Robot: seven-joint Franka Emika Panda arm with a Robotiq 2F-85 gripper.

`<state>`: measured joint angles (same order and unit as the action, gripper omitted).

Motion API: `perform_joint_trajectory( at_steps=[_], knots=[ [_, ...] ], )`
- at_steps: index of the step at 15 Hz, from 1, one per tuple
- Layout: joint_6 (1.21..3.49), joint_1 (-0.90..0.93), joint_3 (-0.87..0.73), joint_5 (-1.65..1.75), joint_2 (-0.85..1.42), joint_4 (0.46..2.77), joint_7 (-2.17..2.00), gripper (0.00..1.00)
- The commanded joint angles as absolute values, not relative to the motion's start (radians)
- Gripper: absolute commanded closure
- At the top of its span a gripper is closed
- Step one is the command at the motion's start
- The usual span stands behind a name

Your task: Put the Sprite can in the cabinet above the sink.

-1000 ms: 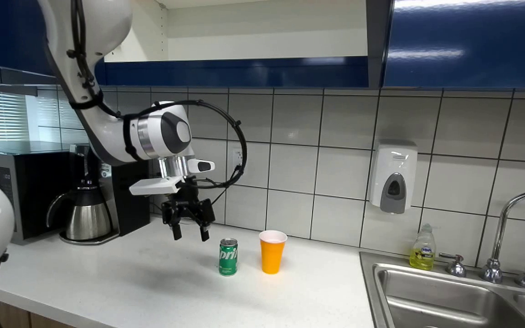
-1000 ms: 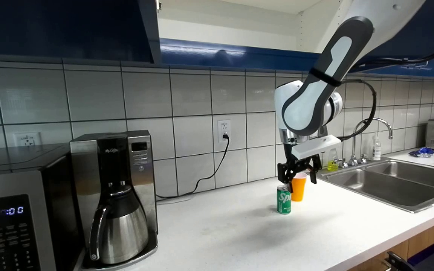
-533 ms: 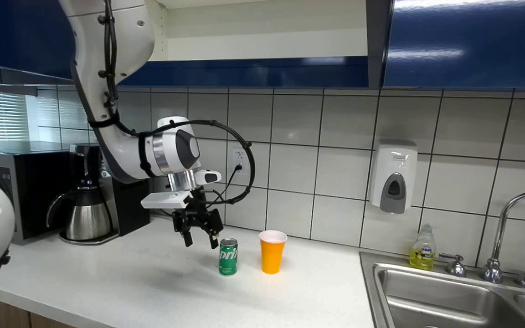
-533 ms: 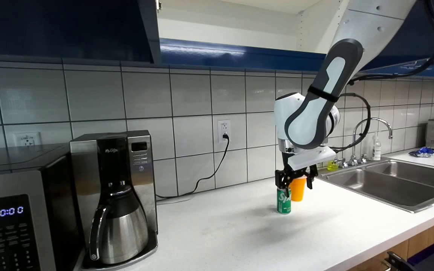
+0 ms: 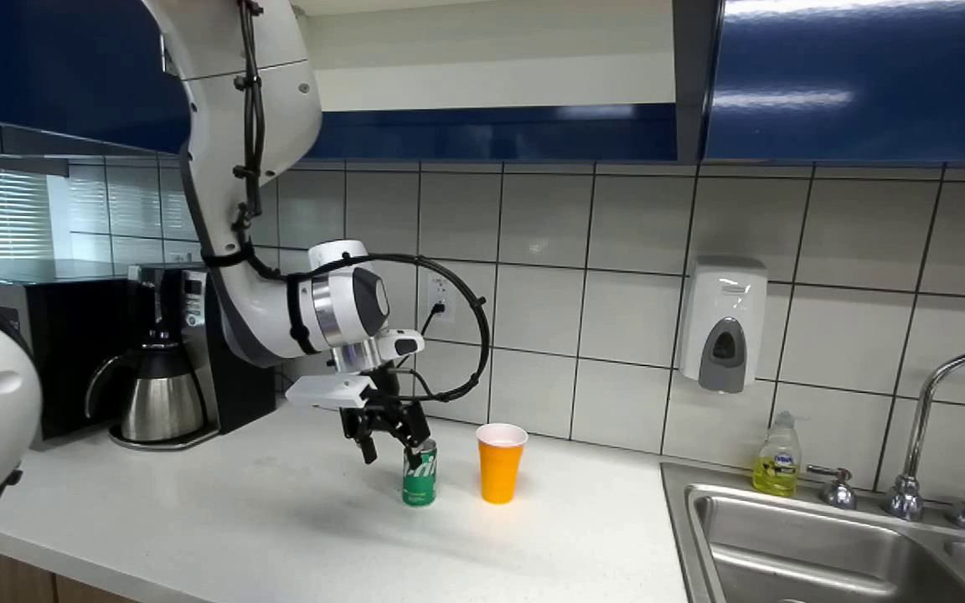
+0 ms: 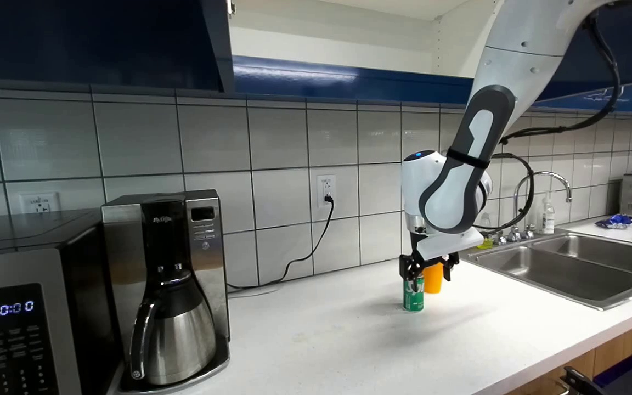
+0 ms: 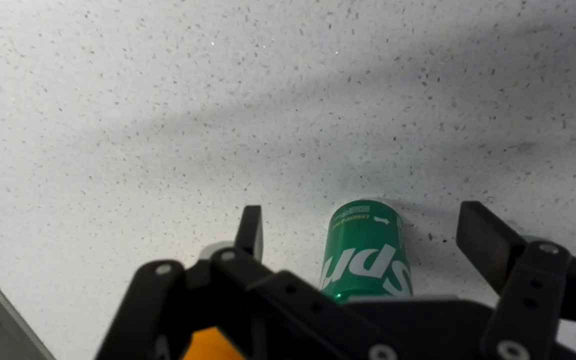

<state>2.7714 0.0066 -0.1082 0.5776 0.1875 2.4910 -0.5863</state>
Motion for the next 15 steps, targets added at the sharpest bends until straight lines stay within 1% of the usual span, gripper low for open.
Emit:
perform_joint_trajectory(
  at_steps=[1,10,15],
  knots=[
    [2.812,0.035,-0.151,0.674,0.251,2.433,-0.676,0.0],
    [2.865,0.102,-0.225,0.835,0.363,2.342,-0.824,0.0],
    [2.886,0.137,-0.255,0.87,0.403,2.309,-0.886,0.0]
  ],
)
